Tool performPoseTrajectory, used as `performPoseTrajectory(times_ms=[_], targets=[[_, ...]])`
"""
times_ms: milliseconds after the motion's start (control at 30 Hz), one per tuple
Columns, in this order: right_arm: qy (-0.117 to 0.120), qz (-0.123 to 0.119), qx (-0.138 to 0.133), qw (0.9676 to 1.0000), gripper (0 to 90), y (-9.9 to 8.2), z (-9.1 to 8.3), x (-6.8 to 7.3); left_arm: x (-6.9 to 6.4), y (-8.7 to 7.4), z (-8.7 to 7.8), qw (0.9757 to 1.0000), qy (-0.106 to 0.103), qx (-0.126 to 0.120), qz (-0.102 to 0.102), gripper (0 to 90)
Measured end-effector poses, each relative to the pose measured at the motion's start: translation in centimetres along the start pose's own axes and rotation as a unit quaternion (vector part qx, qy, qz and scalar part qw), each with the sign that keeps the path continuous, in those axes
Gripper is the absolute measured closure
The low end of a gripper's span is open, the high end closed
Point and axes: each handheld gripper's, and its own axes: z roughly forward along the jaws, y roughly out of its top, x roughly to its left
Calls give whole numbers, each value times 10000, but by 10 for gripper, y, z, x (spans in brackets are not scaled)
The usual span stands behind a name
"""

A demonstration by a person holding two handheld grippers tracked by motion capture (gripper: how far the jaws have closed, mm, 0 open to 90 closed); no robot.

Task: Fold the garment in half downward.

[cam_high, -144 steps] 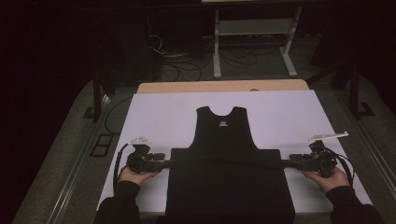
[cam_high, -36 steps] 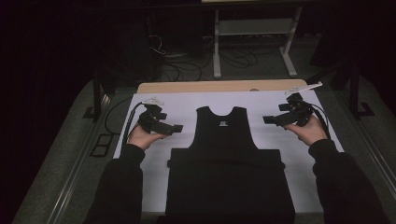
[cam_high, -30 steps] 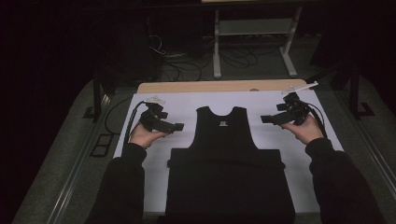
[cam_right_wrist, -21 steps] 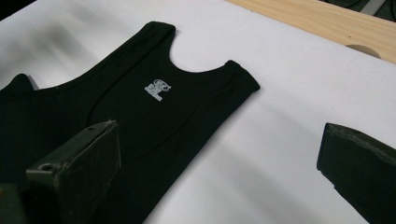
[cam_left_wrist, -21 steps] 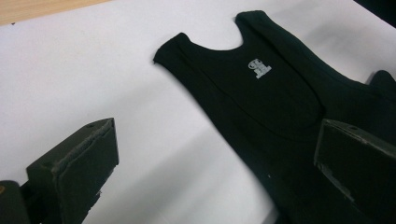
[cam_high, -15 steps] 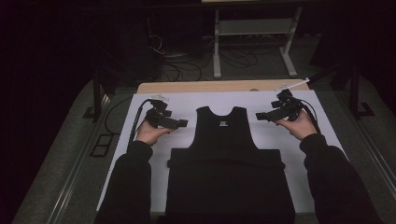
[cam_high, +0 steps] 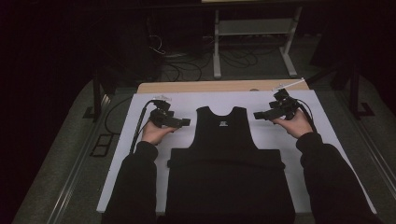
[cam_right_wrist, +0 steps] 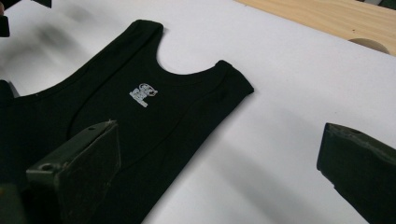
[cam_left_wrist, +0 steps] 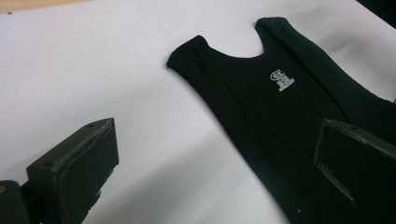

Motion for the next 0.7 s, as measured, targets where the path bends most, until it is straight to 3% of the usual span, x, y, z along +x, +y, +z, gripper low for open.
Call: performPoseTrajectory(times_ms=[700], targets=[[116,125,241,9996,0,-4,37,-4,-8,1,30,9998,-101,195,33,0]])
